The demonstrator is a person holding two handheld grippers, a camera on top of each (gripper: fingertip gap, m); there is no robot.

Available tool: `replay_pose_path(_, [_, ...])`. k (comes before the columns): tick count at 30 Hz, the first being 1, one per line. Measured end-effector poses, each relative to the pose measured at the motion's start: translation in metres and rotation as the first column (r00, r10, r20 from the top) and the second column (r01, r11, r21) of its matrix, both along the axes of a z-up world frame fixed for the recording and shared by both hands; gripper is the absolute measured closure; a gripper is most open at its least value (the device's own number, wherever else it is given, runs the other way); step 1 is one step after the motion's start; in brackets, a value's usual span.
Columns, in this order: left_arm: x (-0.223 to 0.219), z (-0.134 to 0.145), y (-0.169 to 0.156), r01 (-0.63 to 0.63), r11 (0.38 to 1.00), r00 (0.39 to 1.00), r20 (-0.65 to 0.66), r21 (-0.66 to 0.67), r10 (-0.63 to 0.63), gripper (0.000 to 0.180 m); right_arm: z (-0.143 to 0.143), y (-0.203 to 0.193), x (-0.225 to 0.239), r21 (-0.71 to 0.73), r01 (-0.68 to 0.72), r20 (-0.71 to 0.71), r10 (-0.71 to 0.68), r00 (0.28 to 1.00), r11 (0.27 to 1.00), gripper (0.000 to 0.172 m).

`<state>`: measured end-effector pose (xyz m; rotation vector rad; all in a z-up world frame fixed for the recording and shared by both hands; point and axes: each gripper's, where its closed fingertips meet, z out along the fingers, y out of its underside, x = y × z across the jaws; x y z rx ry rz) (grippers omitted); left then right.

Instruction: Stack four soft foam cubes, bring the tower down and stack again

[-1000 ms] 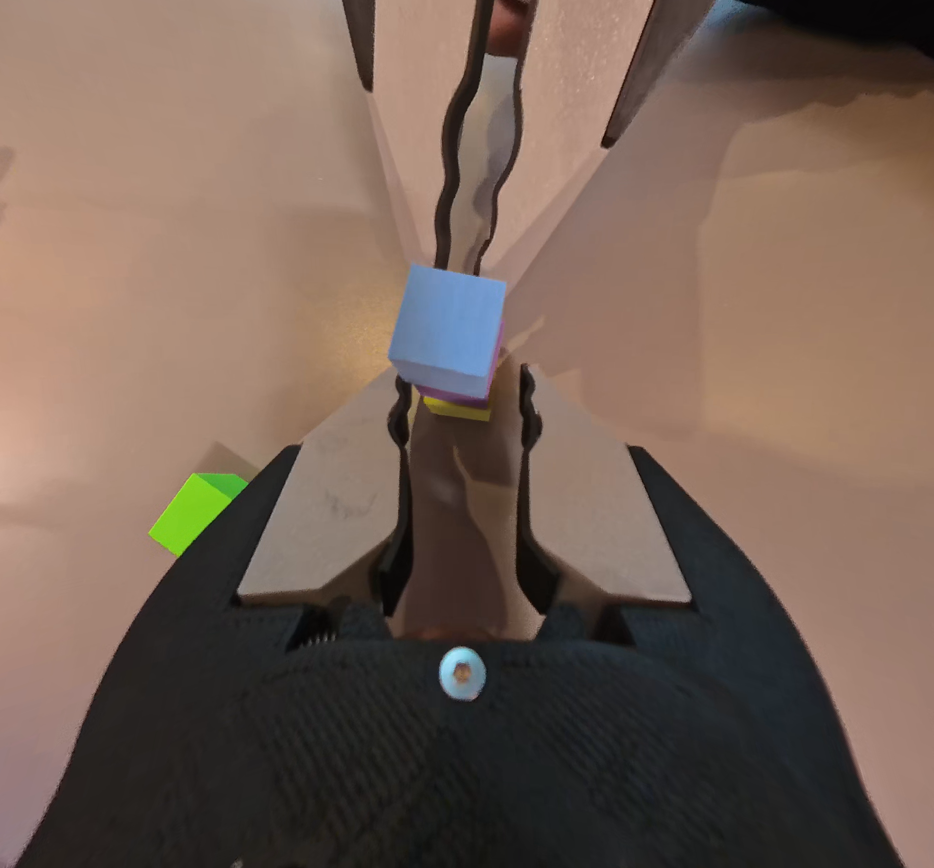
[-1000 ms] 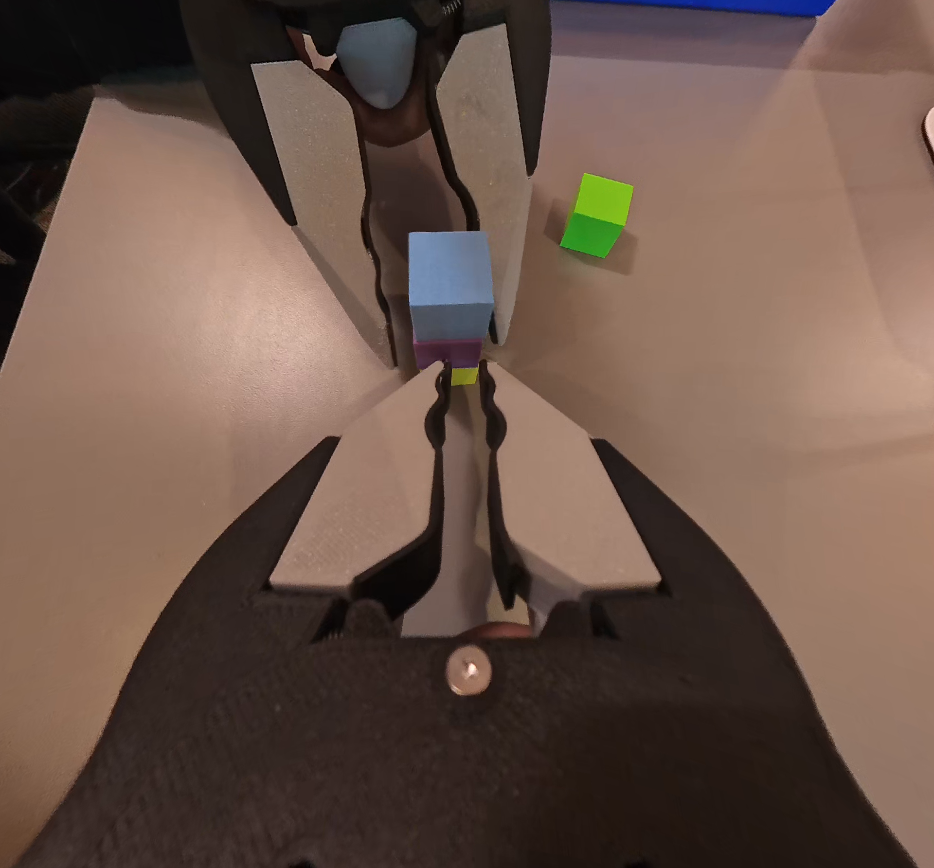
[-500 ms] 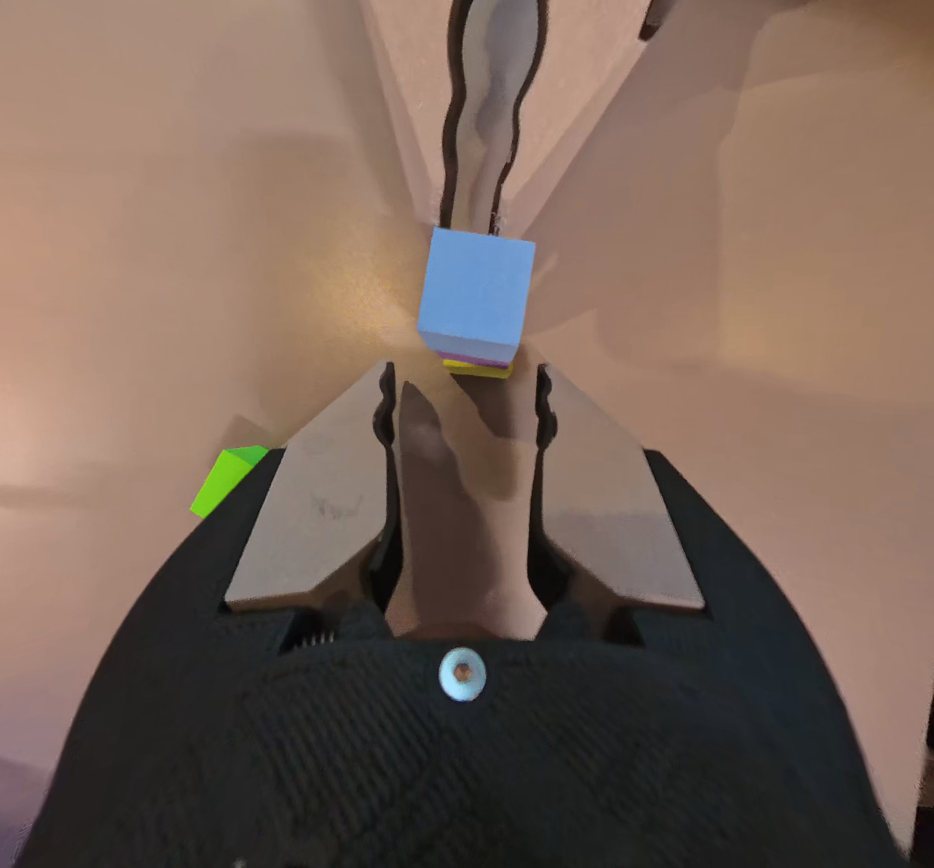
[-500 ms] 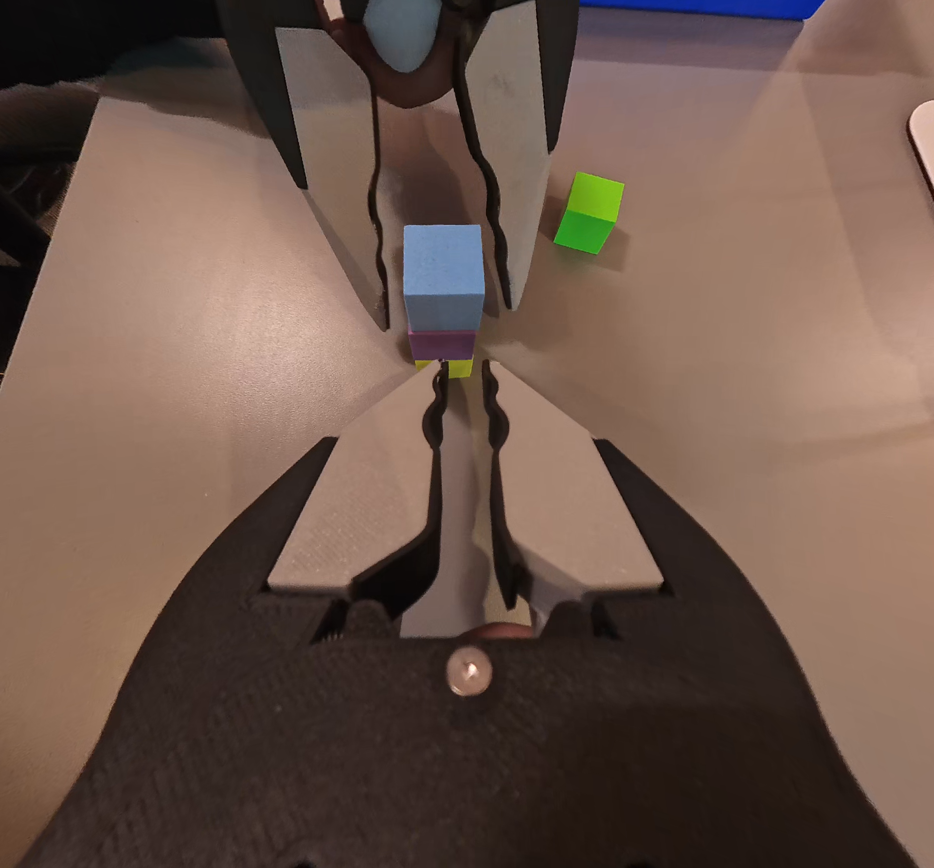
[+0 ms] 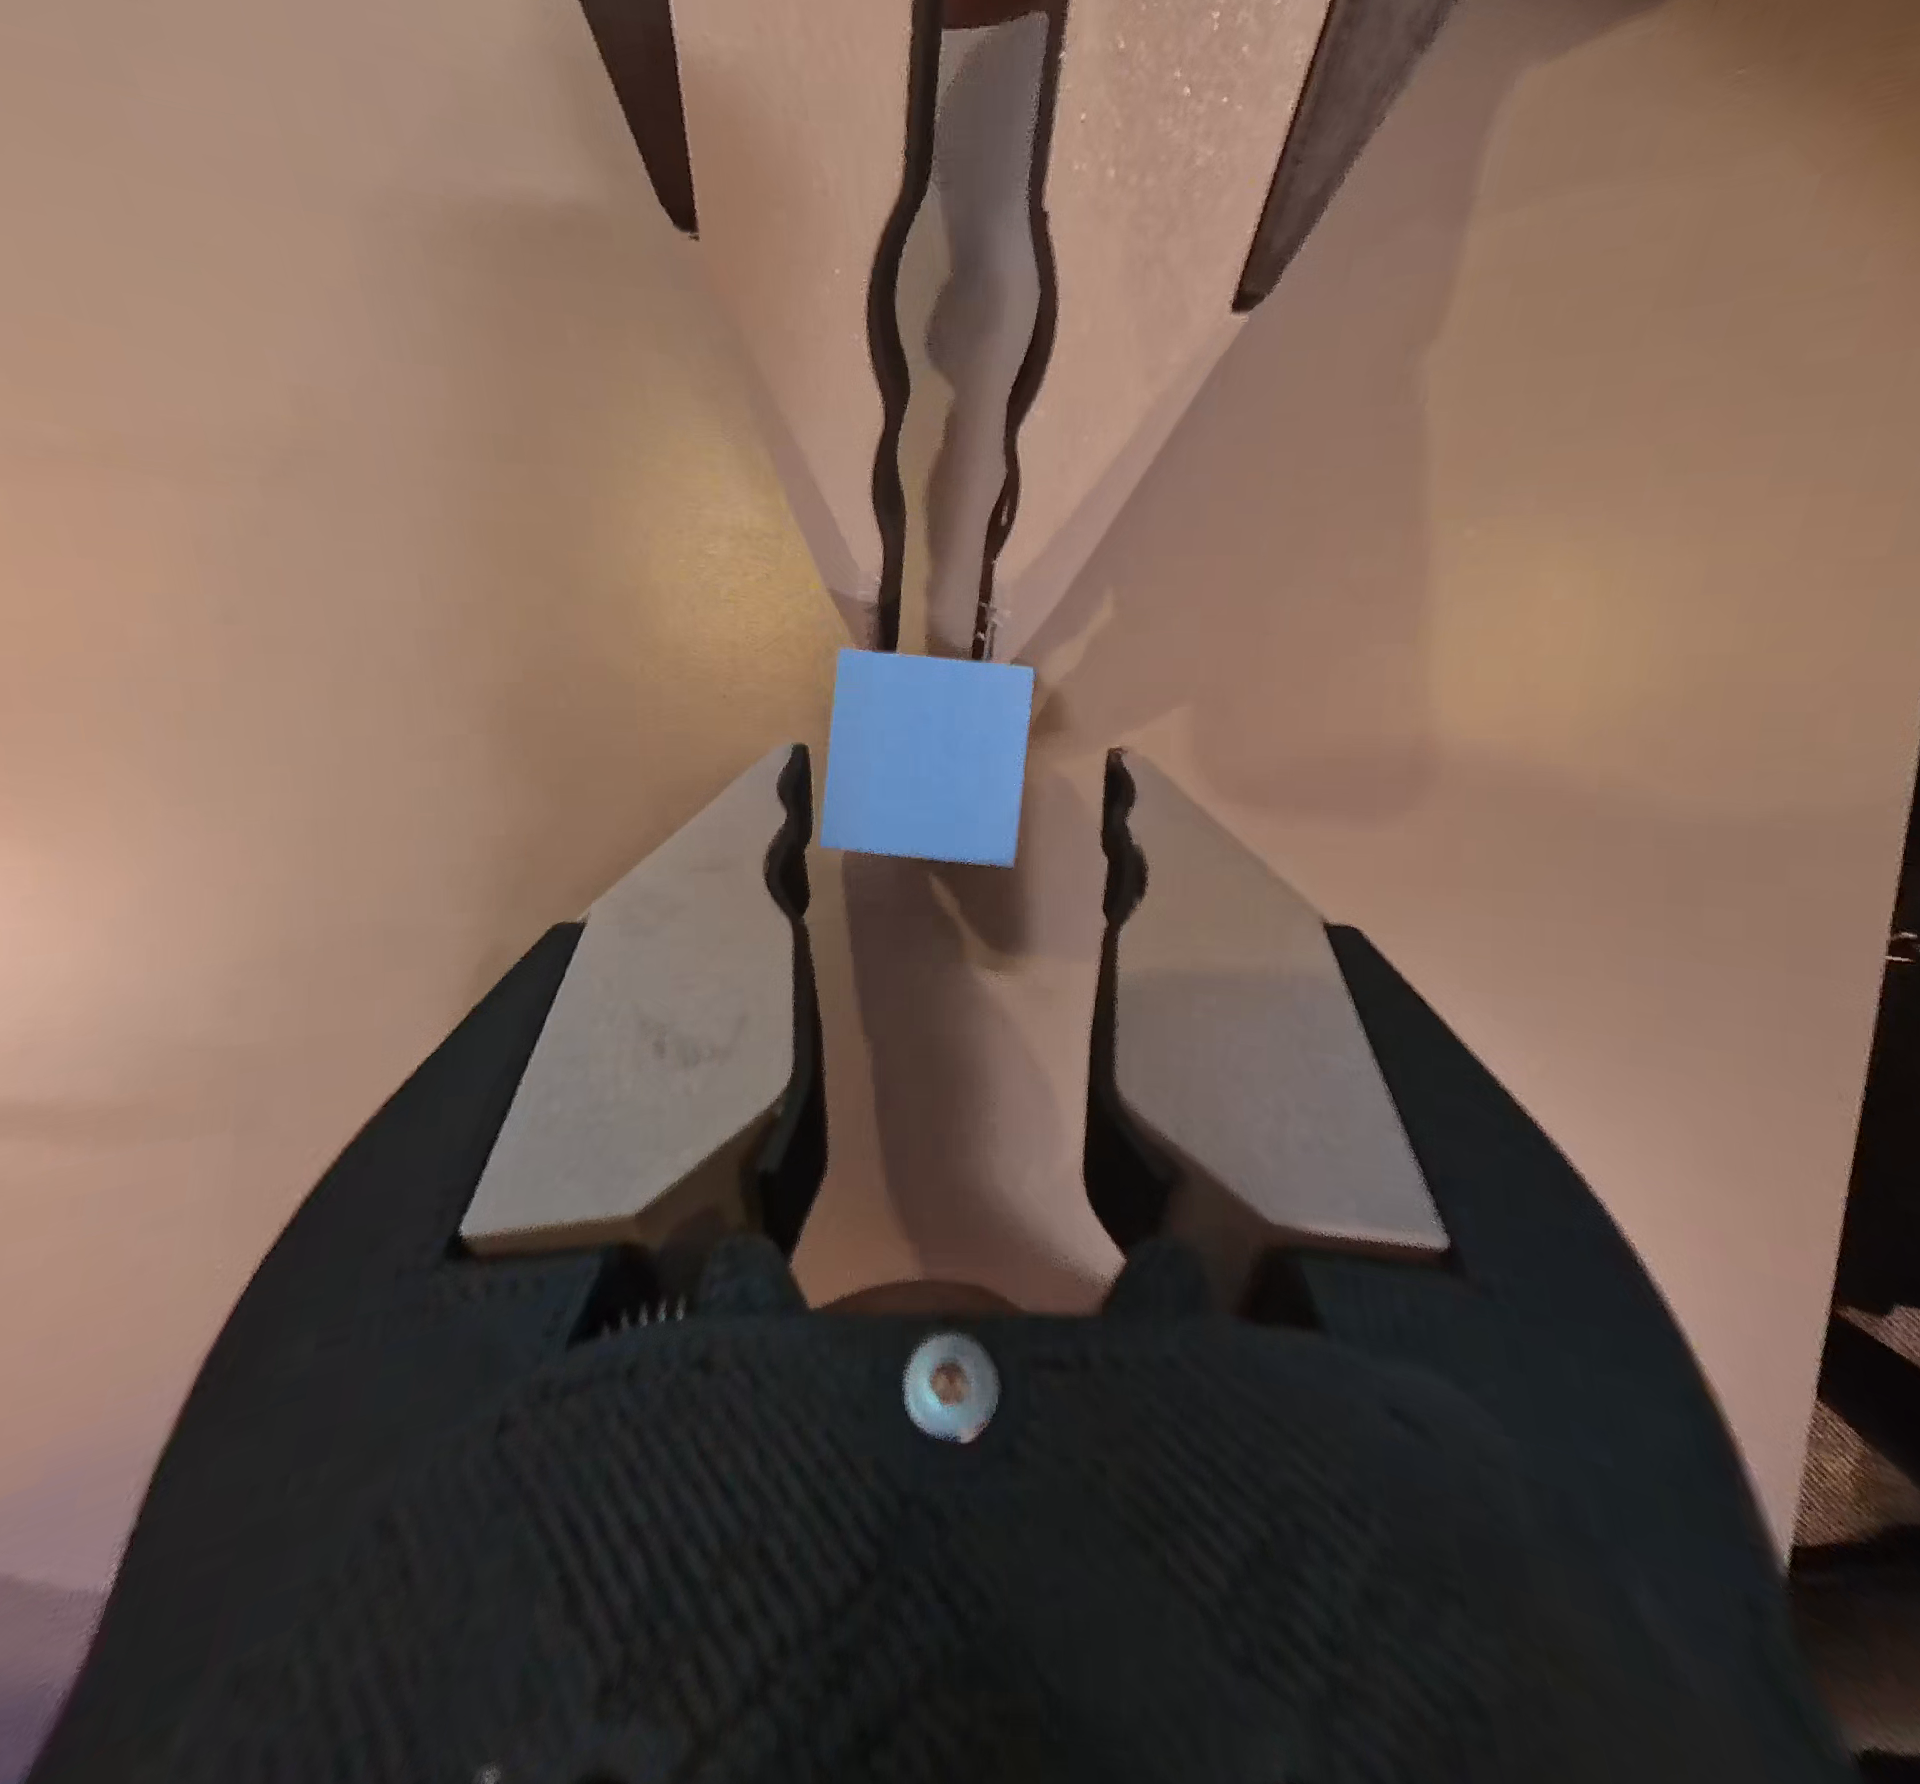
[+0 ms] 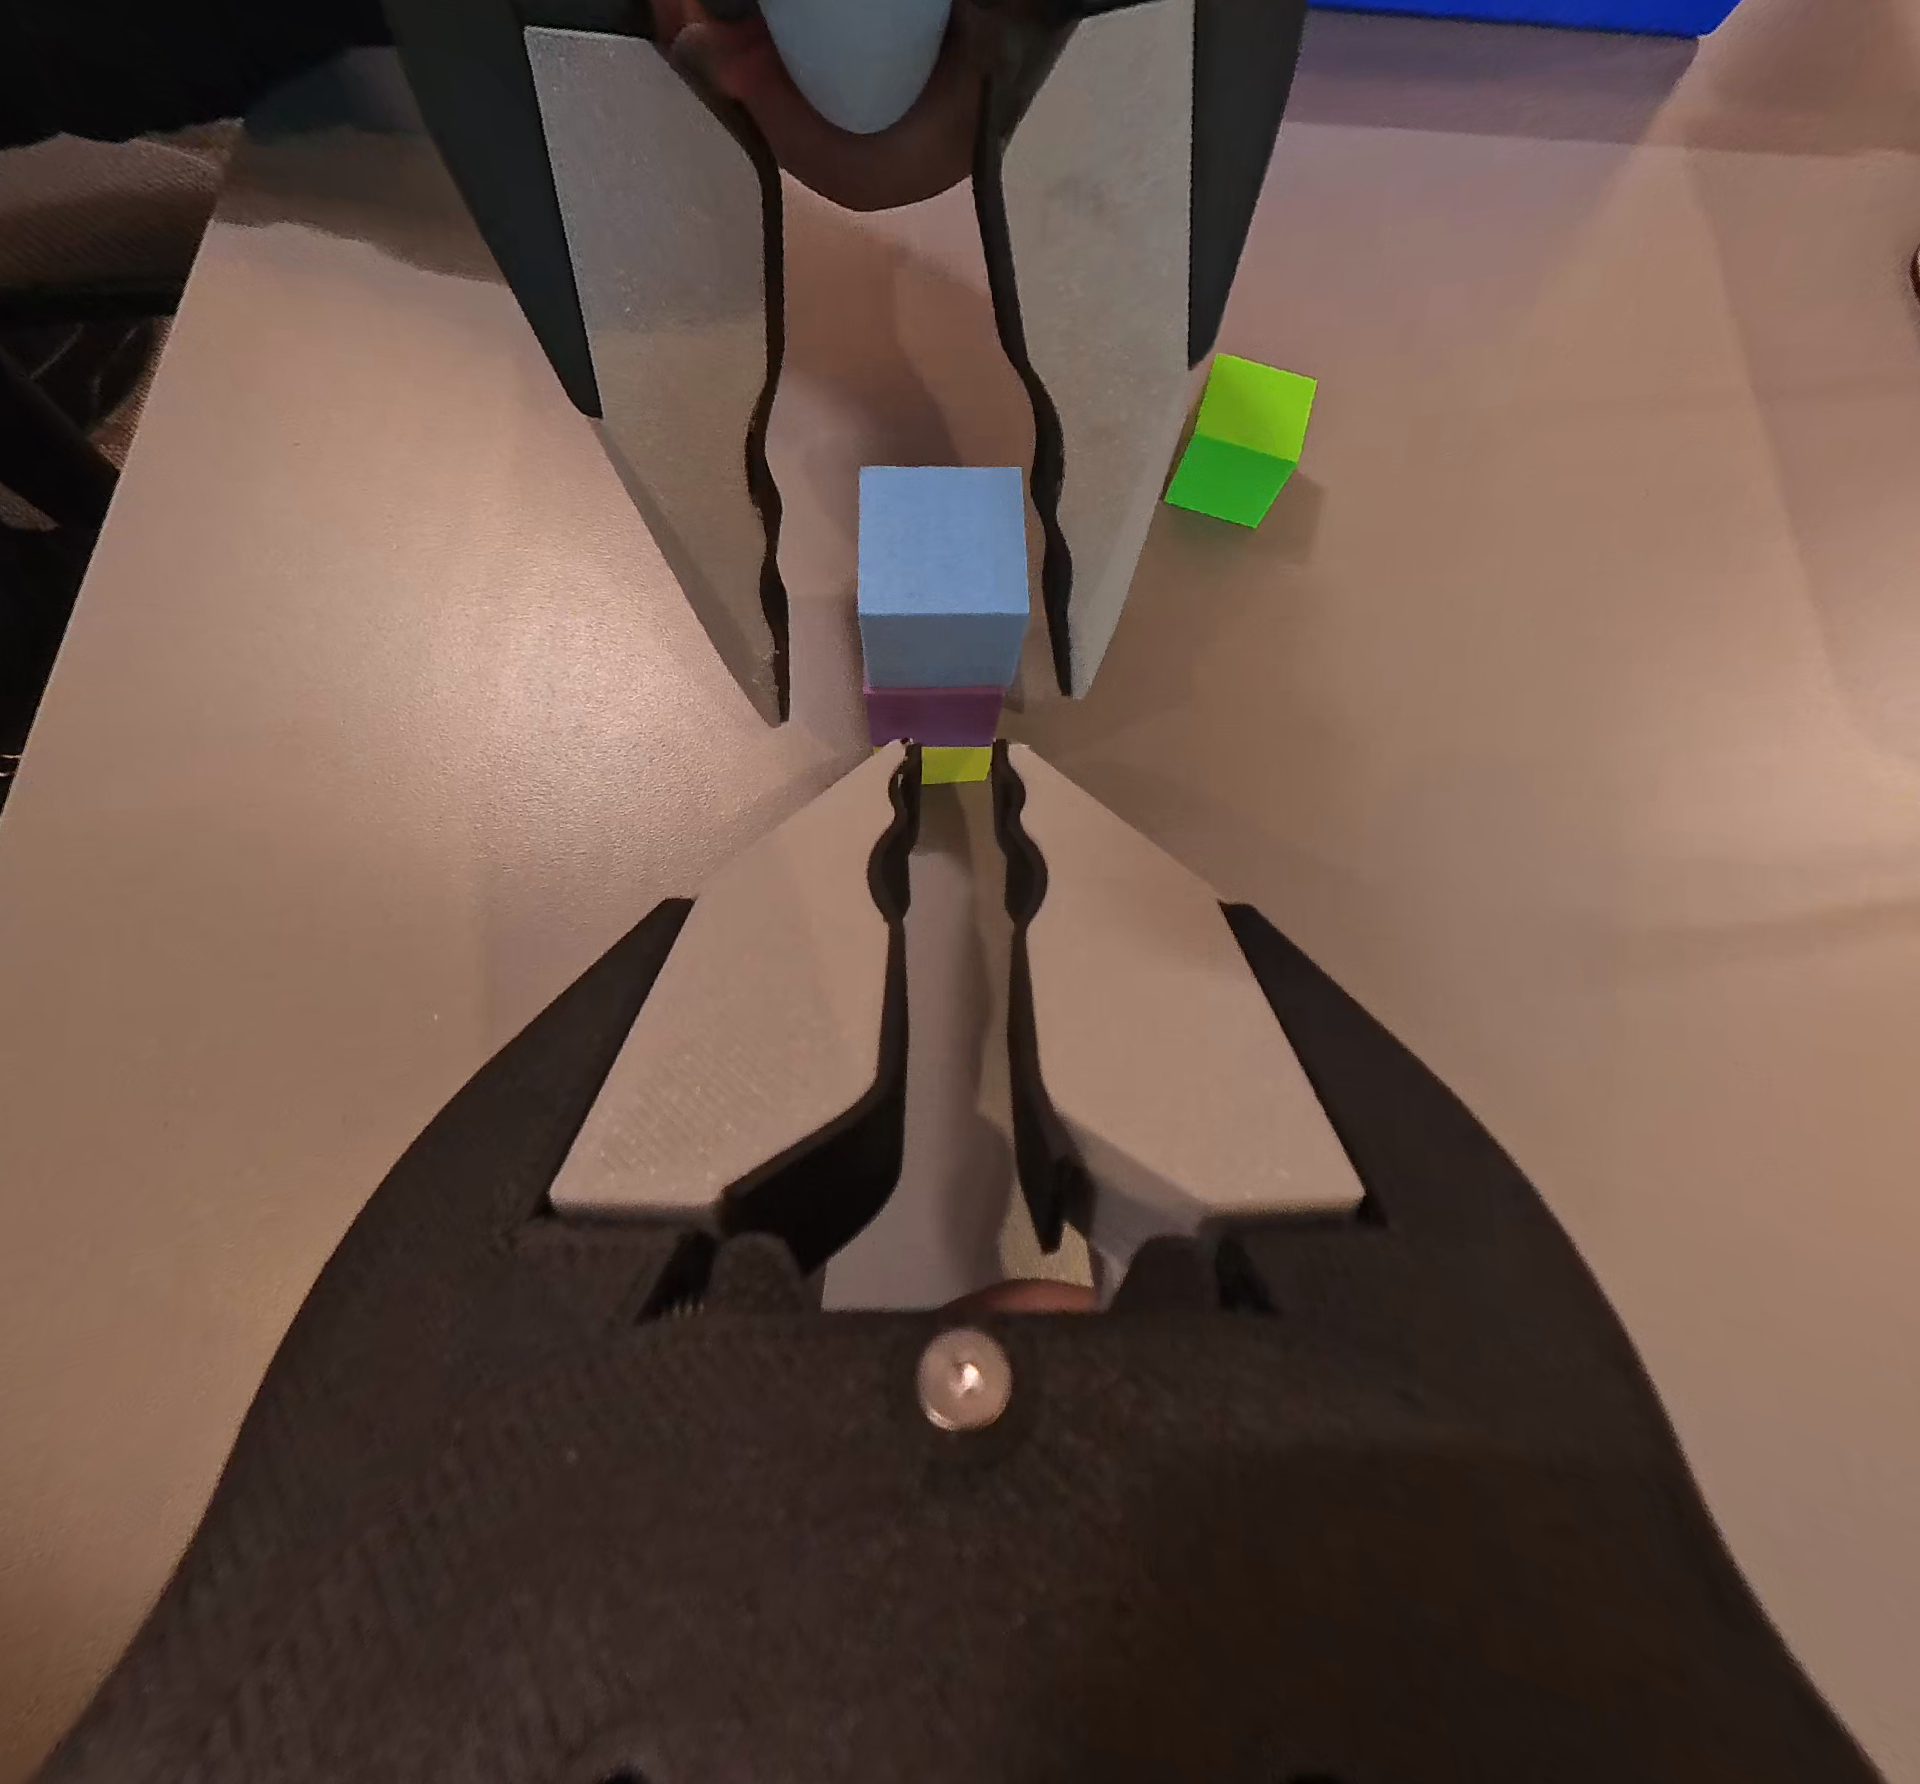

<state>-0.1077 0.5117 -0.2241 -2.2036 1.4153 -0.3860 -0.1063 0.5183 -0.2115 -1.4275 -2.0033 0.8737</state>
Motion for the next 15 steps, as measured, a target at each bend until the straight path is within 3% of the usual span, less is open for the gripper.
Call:
replay_pose_path(8, [-0.0014,-0.0070,0.0024,0.001,0.999,0.999,-0.032,-0.040,-0.002,0.139,0.0011,0.0007,0.0007,-0.001,0.001,-0.004,-0.001,1.000,1.000,0.161])
replay_pose_path(15, [-0.0006,-0.0094,0.0024,0.007,0.999,0.999,-0.036,-0.043,-0.008,0.139,0.0010,-0.0005,-0.0001,-0.002,-0.002,-0.004,0.002,1.000,1.000,0.161])
